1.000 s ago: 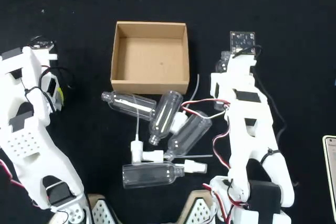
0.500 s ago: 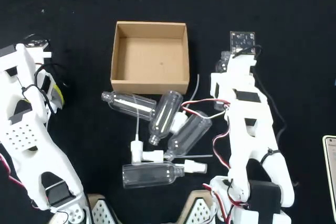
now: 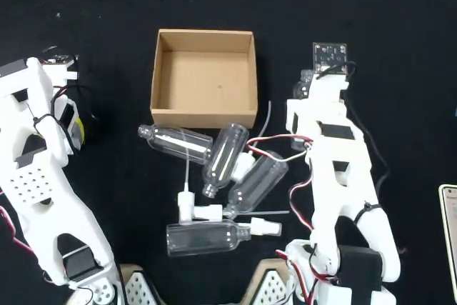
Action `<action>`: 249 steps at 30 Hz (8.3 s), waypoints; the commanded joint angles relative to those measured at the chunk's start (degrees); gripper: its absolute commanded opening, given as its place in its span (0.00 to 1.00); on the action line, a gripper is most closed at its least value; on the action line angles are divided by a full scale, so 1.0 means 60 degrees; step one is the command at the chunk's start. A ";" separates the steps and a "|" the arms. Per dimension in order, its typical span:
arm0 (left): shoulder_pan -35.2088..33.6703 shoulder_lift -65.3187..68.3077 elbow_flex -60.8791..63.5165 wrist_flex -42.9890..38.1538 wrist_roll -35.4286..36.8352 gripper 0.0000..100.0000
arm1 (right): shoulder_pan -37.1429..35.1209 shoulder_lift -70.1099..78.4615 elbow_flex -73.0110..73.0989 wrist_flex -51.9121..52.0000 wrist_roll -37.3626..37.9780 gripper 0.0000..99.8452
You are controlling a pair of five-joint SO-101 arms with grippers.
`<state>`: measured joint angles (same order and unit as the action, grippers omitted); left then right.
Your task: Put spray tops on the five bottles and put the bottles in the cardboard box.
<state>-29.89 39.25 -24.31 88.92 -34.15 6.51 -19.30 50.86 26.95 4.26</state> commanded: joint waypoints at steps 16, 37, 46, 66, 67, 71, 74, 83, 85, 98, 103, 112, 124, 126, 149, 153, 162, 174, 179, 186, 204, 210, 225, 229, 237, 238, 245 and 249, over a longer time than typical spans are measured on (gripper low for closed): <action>0.1136 -0.5568 -0.0769 -0.0366 0.4952 0.06 | -0.0293 -0.1751 -0.0359 0.0806 -0.0147 0.07; 0.5531 -0.8161 -0.0667 -0.4967 0.7575 0.06 | -0.3883 -0.2513 -0.0930 -0.1143 -0.0147 0.07; 0.5604 -0.8147 -0.0667 -0.4718 0.7590 0.06 | -0.3883 -0.2527 -0.0330 -0.1187 -0.0147 0.07; 0.6527 -1.0652 0.1971 -0.5744 0.9099 0.06 | -0.3941 -0.2601 0.1106 -0.3253 -0.0777 0.07; 0.6645 -1.0799 0.2440 -0.6183 0.9099 0.06 | -0.3941 -0.2601 0.1106 -0.3253 -0.0982 0.07; 0.6835 -1.1502 0.4154 -0.7912 0.9128 0.06 | -0.3941 -0.2601 0.1121 -0.3209 -0.1128 0.07; 0.6850 -1.2352 0.5194 -0.8850 0.9128 0.06 | -0.3985 -0.2615 0.1341 -0.3253 -0.1128 0.07; 0.6879 -1.4388 0.7187 -1.0491 0.9143 0.06 | -0.4249 -0.4286 0.2322 -0.3253 -0.1114 0.07; 0.7070 -1.4462 0.7377 -1.0681 0.9143 0.06 | -0.4381 -0.4652 0.2557 -0.3253 -0.1114 0.07; 0.7714 -1.4462 0.7436 -1.0667 0.9099 0.06 | -0.4923 -0.5048 0.2952 -0.3253 -0.0484 0.07; 0.7656 -1.4462 0.7436 -1.0711 0.9084 0.06 | -0.4908 -0.5048 0.2952 -0.3253 -0.0484 0.07; 0.7407 -1.4432 0.7480 -1.1033 0.9114 0.06 | -0.4952 -0.5048 0.2952 -0.3253 -0.0469 0.07; 0.7231 -1.4447 0.8476 -1.2513 0.9084 0.06 | -0.4923 -0.5048 0.2938 -0.3253 -0.0469 0.07; 0.7407 -1.4447 0.8418 -1.2161 0.9084 0.06 | -0.4923 -0.5048 0.2938 -0.3253 -0.0469 0.07; 0.8579 -1.4447 0.9106 -1.0608 0.8249 0.20 | -0.4894 -0.5062 0.2908 -0.3253 -0.0469 0.07; 0.8403 -1.4564 0.8945 -1.0418 0.8161 0.21 | -0.4894 -0.5062 0.2908 -0.3253 -0.0469 0.07; 0.6586 -1.4549 0.7055 -0.8161 0.7429 0.20 | -0.4322 -0.5062 0.2864 -0.3282 -0.0527 0.07; 0.3641 -1.4447 1.3033 -1.2484 0.7429 0.18 | -0.1890 -0.4886 0.2454 -0.5114 -0.2755 0.07; 0.3407 -1.4447 1.5846 -1.6586 0.7473 0.18 | -0.1905 -0.3582 0.1502 -0.5143 -0.2652 0.07; 0.3363 -1.4125 1.6286 -1.6249 0.8894 0.18 | -0.1568 0.0344 -0.1267 -0.5143 -0.2623 0.07; 0.2894 -0.8733 1.3560 -1.6498 0.9407 0.18 | 0.0322 0.1751 -0.1722 -0.5963 -0.0923 0.07; 0.2908 -0.8659 1.3736 -1.6484 0.9407 0.18 | 0.1861 0.3026 -0.1780 -0.6022 -0.0220 0.07; 0.2923 -0.8645 1.3766 -1.6498 0.9363 0.18 | 0.2901 0.3363 -0.2747 -0.3033 0.1070 0.07; 0.3070 -0.8645 1.3795 -1.6498 0.9348 0.18 | 0.2828 0.3304 -0.2908 -0.3223 0.0718 0.07; 0.3070 -0.8645 1.3795 -1.6498 0.9348 0.18 | 0.2725 0.4125 -0.1927 -0.8733 -0.0469 0.07; 0.3070 -0.8645 1.3795 -1.6498 0.9348 0.18 | 0.2755 0.4476 -0.2073 -0.9114 -0.0469 0.07; 0.3070 -0.8645 1.3766 -1.6498 0.9348 0.18 | 0.3663 0.6542 -0.3231 -0.9538 -0.0454 0.07; 0.3084 -0.8645 1.3766 -1.6527 0.9348 0.18 | 0.4000 0.7040 -0.2982 -1.1018 -0.0469 0.07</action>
<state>-12.22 -12.09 60.35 -9.01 21.67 28.40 23.43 35.21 -32.57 1.89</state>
